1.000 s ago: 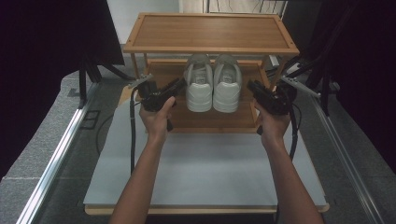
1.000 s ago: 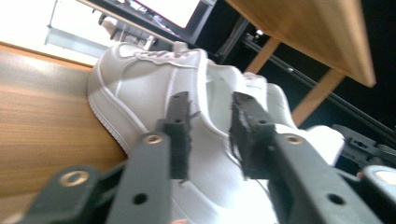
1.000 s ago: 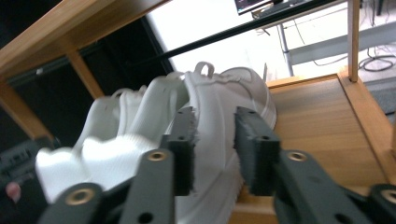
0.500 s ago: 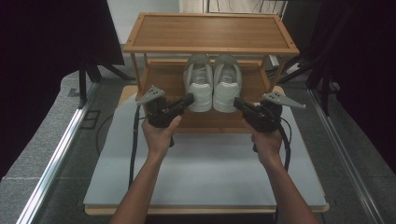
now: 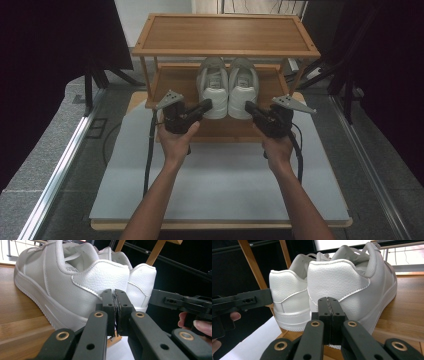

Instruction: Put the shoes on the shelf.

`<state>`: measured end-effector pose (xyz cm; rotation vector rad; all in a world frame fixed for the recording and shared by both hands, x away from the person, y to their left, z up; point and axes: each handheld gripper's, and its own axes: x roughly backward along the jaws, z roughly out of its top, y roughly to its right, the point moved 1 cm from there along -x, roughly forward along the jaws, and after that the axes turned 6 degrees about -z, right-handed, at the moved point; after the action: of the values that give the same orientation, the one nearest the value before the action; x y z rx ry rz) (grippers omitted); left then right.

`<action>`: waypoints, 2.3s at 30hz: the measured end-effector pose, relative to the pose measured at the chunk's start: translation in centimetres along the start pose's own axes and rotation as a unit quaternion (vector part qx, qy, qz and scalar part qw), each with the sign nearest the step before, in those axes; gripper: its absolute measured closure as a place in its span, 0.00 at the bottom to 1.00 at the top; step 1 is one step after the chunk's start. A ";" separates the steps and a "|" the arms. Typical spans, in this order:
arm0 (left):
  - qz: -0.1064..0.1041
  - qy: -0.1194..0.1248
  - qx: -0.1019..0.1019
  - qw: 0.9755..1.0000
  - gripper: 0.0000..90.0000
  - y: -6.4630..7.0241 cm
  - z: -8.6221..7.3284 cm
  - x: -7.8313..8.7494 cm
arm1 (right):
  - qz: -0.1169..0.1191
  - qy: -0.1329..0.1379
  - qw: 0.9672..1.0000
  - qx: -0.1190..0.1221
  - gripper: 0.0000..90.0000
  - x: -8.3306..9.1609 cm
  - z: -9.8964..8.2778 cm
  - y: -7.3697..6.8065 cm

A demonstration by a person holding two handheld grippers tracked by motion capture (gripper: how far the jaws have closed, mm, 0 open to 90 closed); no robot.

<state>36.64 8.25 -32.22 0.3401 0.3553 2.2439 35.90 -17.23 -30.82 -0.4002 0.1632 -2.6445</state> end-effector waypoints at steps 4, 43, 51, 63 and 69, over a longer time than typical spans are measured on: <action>-0.002 0.000 0.000 1.000 0.97 -0.2 0.0 0.0 | 0.003 0.004 1.000 -0.005 0.99 -0.2 0.0 0.2; -0.027 0.013 -0.018 0.999 0.77 -0.1 -1.6 4.4 | 0.048 0.034 0.998 0.005 0.88 3.5 -1.1 0.8; -0.031 -0.001 -0.023 0.999 0.71 -0.2 -5.2 7.0 | 0.067 0.028 0.997 -0.004 0.78 5.7 -4.5 1.9; -0.013 -0.020 0.009 1.000 0.66 -1.8 -9.0 9.3 | 0.056 0.017 0.998 -0.039 0.72 6.3 -9.7 3.8; -0.012 -0.019 0.020 1.000 0.65 -2.1 -9.3 9.6 | 0.054 0.015 0.998 -0.037 0.70 6.2 -10.1 3.9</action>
<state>28.74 15.67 -40.34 0.3970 0.3821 2.2052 29.17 -23.06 -39.58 -0.3659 0.2859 -2.5443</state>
